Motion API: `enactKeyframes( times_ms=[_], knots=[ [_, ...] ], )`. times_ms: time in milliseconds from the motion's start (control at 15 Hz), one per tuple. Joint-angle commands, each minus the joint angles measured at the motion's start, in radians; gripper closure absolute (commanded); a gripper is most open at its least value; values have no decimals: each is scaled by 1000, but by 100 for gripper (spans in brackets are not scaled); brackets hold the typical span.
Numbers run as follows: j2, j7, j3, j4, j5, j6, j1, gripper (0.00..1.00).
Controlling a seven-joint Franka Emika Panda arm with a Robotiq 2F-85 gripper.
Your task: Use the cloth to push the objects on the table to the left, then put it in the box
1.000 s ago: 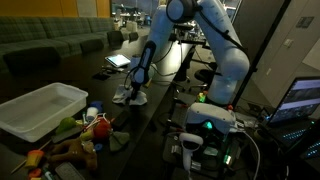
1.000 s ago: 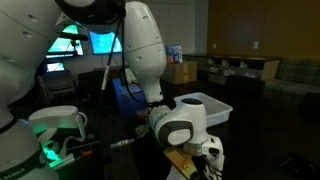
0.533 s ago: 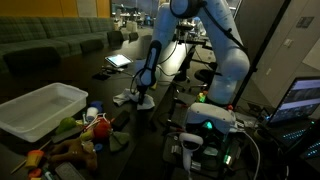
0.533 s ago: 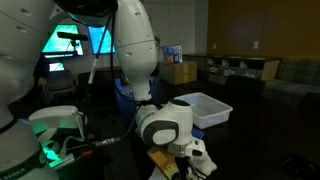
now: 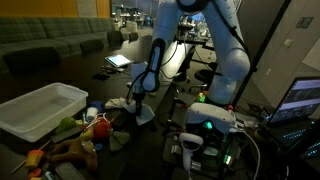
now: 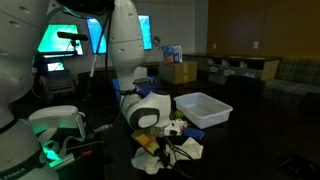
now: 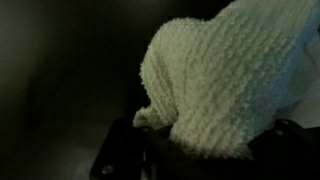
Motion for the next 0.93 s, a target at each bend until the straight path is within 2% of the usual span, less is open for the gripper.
enactKeyframes(
  times_ms=[0, 200, 467, 600, 667, 867],
  knots=[
    [-13, -12, 84, -5, 17, 25, 1, 100],
    [-3, -22, 159, 5, 27, 14, -6, 99],
    [20, -1, 218, 18, 41, 11, 27, 100],
    [29, 36, 207, 32, 49, 37, 76, 100],
    [42, 42, 220, 46, 58, 40, 80, 100],
    [52, 135, 133, 87, 57, 103, 221, 100]
  ],
)
